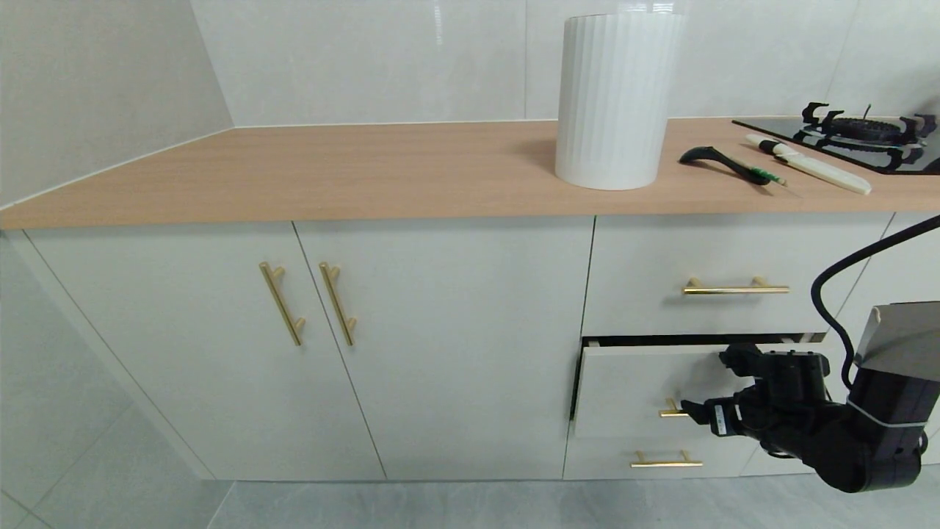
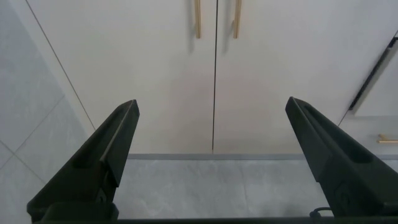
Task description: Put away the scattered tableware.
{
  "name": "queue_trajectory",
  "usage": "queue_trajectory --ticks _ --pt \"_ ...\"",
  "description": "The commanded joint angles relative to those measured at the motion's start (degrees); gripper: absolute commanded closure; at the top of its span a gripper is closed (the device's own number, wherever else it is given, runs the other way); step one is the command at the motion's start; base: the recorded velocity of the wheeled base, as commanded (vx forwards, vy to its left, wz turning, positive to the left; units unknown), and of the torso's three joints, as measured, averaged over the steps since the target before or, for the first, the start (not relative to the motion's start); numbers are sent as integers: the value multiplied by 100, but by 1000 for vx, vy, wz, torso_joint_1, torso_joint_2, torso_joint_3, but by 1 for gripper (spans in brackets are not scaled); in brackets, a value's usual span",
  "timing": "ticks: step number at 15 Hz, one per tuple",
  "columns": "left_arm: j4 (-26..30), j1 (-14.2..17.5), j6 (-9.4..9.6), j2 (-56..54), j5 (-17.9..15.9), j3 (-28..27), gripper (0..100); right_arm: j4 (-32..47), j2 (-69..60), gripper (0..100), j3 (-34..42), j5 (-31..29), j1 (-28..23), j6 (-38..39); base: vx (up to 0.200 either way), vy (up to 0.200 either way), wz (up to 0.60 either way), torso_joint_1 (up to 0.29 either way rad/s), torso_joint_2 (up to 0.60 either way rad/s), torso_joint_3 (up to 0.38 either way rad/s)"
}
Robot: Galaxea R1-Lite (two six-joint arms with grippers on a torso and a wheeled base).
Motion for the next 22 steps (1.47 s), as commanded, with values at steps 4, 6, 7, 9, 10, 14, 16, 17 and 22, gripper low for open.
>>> queue_trajectory --ticks 4,6,7,9,10,14,16,17,22 --pt "0 1 2 9 1 2 0 11 -1501 0 837 42 42 0 0 0 0 0 0 0" --pt "0 1 2 9 1 2 0 319 -2590 0 1066 16 147 -35 0 0 0 0 0 0" --pt "0 1 2 9 1 2 0 802 -3206 0 1031 7 200 -44 0 0 0 0 0 0" --pt "0 1 2 9 1 2 0 2279 -4172 0 538 7 350 -35 0 0 0 0 0 0" --pt "0 1 2 9 1 2 0 2903 -4331 0 152 16 376 -17 0 0 0 0 0 0" --pt "0 1 2 9 1 2 0 3553 -3487 0 -1175 -19 376 0 0 0 0 0 0 0" --pt "0 1 2 9 1 2 0 3536 -3162 0 -1228 -2 376 9 0 0 0 0 0 0" --pt "0 1 2 9 1 2 0 3518 -2951 0 -1246 16 376 9 0 0 0 0 0 0" --pt "0 1 2 9 1 2 0 3395 -1993 0 -1843 -2 473 281 0 0 0 0 0 0"
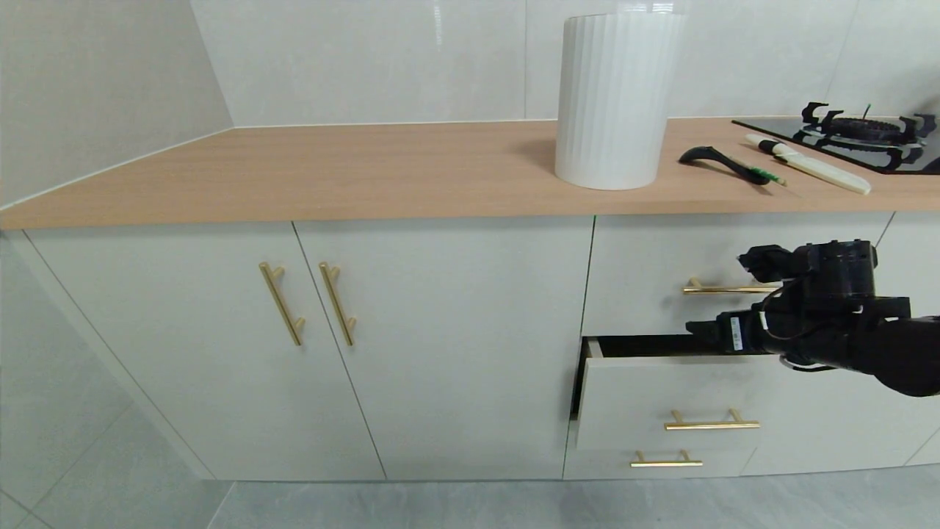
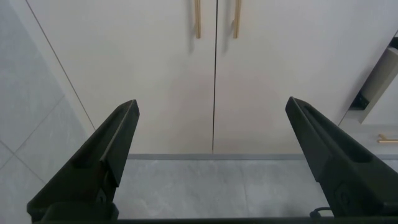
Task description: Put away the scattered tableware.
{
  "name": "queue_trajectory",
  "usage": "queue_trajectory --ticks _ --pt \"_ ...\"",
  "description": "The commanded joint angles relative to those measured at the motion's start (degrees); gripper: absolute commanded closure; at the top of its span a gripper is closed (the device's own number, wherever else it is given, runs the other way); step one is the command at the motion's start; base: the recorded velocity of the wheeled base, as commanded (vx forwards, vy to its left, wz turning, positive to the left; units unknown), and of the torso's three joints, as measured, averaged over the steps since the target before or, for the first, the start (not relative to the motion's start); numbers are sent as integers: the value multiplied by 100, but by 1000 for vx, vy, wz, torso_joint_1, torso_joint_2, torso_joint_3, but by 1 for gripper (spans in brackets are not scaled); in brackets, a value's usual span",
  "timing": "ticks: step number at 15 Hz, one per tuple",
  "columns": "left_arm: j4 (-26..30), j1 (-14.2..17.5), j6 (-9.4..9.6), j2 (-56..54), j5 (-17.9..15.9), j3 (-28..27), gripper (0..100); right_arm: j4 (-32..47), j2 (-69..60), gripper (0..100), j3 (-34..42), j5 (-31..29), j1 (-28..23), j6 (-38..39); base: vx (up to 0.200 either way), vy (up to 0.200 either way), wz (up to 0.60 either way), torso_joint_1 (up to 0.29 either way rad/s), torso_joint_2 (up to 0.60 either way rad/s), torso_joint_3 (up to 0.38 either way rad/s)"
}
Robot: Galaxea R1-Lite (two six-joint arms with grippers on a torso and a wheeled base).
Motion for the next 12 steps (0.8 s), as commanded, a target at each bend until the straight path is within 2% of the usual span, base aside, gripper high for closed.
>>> queue_trajectory --ticks 1,6,12 --pt "0 1 0 9 1 2 0 -7 628 0 -285 -14 93 113 0 0 0 0 0 0" --pt "0 1 0 9 1 2 0 -7 1138 0 -567 -507 154 113 0 0 0 0 0 0" --pt "0 1 0 9 1 2 0 -43 1243 0 -576 -533 154 122 0 0 0 0 0 0"
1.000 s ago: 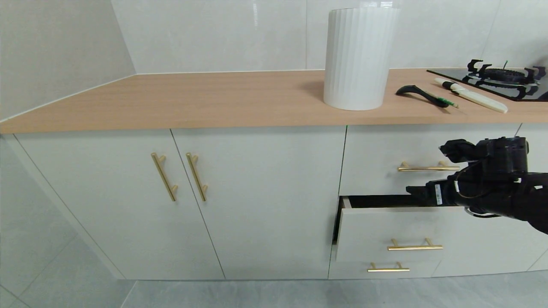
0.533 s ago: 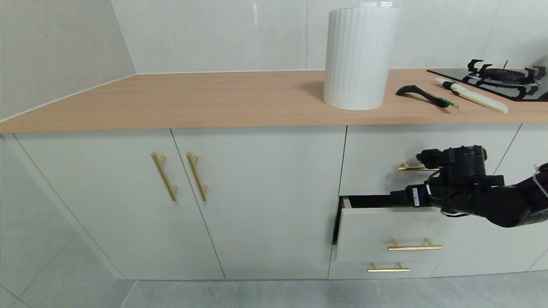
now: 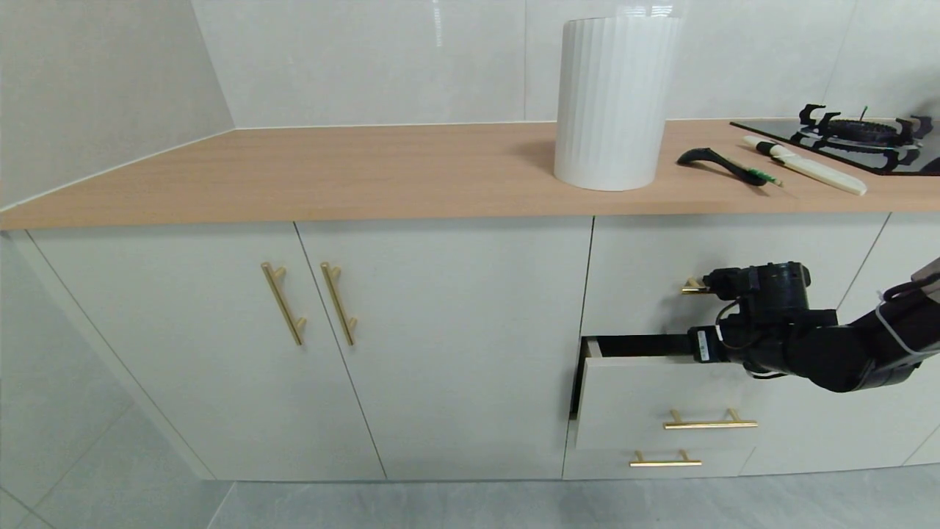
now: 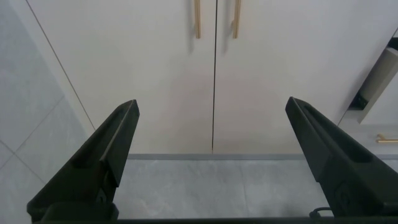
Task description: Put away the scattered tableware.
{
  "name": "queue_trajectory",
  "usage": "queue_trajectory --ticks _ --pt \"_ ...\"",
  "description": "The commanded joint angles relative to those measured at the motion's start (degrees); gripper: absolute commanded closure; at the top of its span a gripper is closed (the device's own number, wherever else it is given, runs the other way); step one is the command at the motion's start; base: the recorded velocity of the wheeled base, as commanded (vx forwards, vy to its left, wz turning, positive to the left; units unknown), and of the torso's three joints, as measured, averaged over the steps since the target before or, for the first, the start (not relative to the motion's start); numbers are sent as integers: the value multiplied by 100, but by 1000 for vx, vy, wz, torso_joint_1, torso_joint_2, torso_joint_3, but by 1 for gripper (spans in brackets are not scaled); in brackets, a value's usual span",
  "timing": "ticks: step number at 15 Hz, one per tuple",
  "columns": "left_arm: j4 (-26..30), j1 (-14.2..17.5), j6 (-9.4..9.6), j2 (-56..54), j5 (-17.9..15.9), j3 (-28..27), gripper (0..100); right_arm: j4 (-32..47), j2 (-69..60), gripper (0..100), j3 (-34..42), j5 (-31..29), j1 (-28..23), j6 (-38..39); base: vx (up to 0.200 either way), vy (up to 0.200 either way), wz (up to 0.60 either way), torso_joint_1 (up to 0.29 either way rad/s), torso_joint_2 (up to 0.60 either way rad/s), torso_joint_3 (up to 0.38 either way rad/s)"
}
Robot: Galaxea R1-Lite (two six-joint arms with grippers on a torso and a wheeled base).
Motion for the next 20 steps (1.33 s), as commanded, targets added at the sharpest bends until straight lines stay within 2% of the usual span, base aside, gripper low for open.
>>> queue_trajectory --ticks 1,8,12,17,20 --pt "0 1 2 9 4 -9 0 56 28 0 55 -1 0 -32 0 0 0 0 0 0" --pt "0 1 2 9 4 0 0 364 -306 0 283 7 0 -94 0 0 0 0 0 0" --pt "0 1 2 9 4 0 0 390 -499 0 529 25 0 -384 0 0 0 0 0 0" --pt "0 1 2 9 4 0 0 1014 -710 0 538 42 0 -384 0 0 0 0 0 0" --pt "0 1 2 9 4 0 0 1656 -1018 0 529 42 -9 -375 0 0 0 0 0 0"
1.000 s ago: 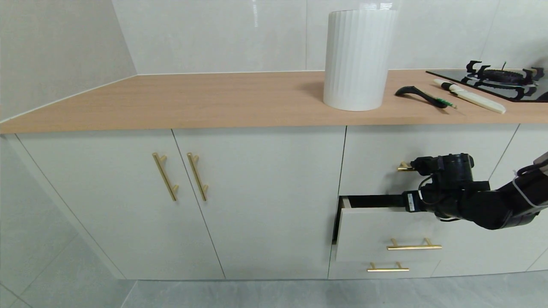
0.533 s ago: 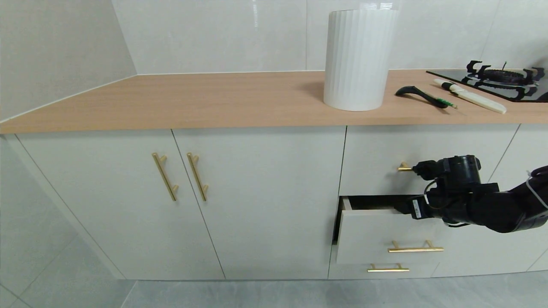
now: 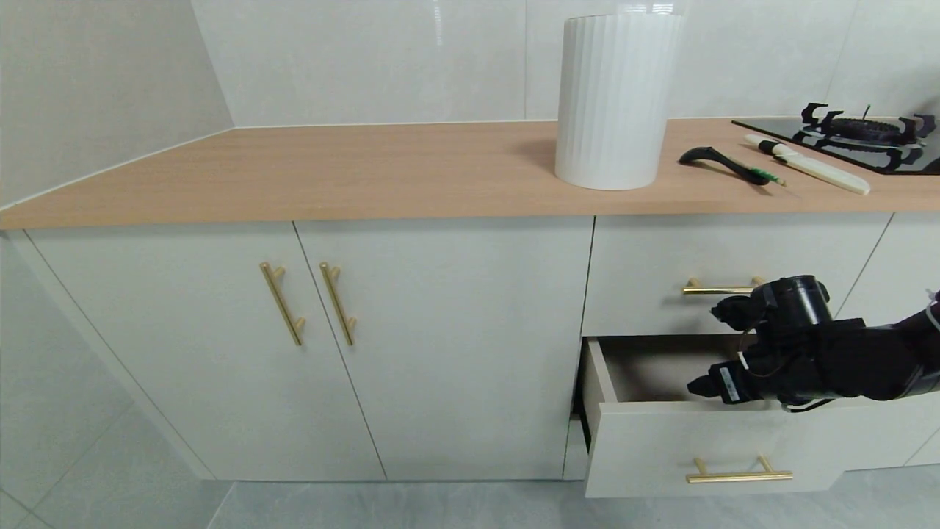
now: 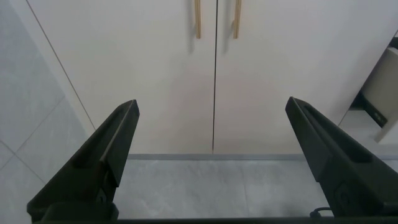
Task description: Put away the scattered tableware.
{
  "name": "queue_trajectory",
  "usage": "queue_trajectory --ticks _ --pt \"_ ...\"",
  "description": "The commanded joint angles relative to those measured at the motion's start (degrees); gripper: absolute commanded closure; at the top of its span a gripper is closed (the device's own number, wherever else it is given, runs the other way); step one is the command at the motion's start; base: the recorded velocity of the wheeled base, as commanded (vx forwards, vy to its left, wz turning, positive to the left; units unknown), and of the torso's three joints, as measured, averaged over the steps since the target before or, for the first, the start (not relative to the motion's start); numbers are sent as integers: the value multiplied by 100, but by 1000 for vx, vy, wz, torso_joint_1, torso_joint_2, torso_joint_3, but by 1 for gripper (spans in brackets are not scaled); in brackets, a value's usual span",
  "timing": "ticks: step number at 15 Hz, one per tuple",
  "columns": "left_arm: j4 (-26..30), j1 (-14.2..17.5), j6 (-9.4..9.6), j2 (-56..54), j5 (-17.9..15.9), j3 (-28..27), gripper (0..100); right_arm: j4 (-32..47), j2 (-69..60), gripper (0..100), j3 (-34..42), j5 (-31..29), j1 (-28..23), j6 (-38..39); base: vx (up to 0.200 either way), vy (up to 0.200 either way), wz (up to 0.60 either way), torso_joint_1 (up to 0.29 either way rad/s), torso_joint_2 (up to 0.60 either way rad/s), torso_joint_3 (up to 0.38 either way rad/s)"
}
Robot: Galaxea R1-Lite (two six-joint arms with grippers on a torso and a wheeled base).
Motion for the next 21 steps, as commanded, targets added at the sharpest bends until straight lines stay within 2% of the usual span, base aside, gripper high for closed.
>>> queue_trajectory --ticks 1,7,10,14,19,21 --pt "0 2 0 9 4 0 0 218 -326 0 -17 2 3 20 0 0 0 0 0 0" --pt "0 2 0 9 4 0 0 1906 -959 0 -52 20 -6 20 0 0 0 0 0 0" --pt "0 2 0 9 4 0 0 2222 -1002 0 -35 11 -6 -6 0 0 0 0 0 0" --pt "0 2 0 9 4 0 0 3066 -1108 0 18 -7 30 -217 0 0 0 0 0 0" --pt "0 2 0 9 4 0 0 3198 -1161 0 440 -42 258 -349 0 0 0 0 0 0" --pt "0 2 0 9 4 0 0 3602 -1257 0 449 -59 337 -393 0 0 0 0 0 0"
